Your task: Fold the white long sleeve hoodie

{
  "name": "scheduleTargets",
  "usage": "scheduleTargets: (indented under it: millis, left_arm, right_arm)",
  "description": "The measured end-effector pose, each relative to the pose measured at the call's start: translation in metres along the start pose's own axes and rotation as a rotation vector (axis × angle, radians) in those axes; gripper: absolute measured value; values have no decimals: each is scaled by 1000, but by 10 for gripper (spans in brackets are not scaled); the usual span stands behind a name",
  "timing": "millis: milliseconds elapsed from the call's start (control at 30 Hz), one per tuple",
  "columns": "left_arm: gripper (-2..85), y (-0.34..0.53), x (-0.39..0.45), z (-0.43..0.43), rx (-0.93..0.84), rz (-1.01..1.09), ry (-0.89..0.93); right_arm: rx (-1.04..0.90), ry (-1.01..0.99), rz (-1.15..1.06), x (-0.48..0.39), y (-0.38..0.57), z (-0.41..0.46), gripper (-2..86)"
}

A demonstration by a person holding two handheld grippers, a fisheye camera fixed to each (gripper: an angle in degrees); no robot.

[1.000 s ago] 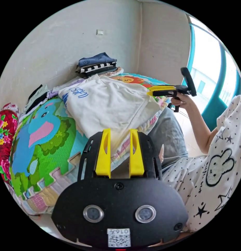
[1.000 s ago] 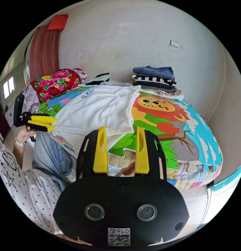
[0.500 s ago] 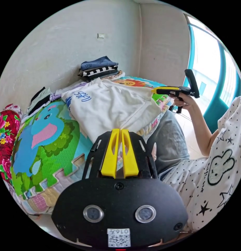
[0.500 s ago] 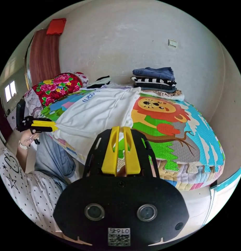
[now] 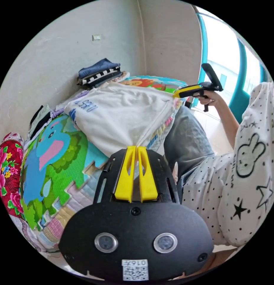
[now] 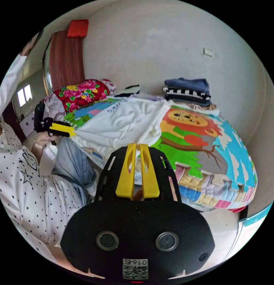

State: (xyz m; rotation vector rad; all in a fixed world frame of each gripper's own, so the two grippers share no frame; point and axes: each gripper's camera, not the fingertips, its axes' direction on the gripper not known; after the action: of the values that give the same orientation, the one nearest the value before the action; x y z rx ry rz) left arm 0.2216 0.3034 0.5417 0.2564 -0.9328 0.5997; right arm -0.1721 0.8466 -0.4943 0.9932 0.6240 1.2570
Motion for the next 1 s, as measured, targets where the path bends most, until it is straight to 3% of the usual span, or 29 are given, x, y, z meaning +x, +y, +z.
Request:
scheduleTargets:
  millis: [67,233,333,400,533,600,667,800,933,1000]
  left_arm:
    - [-8,0,3,-7,18,10,-19]
    - [-8,4,-4,-29,49,83,35]
    - [-6,7,-16,-21,29,54,157]
    - [0,11,-18,-22,47,39,201]
    - [46,20,-38,-41,57,66,299]
    - [80,25,-72,-70,156,-10,351]
    - [83,23,-97,-87,241,-99,320]
    - [74,0,-125,-72,338,-193,313]
    - [58,-22,-125,-25,205,-230,295]
    - [20,-13,-129,-19,251,-316,203]
  right_arm:
    - [-51,4,21,-3,-1,19,9]
    - [66,-42,-27,-7,-19,4,10]
    - [-107,-49,-18,-6,-34,30,12]
    - [-123,-44,-5,-8,-41,37,15]
    - [141,-28,109,-5,-62,9,27]
    - [283,-60,65,-11,-82,-7,39]
    - [407,-95,-59,-32,-128,-16,60]
    - [425,-144,-220,-66,-239,21,80]
    - [360,-232,-318,-106,-388,131,122]
    - [288,-283,-421,-127,-445,192,138]
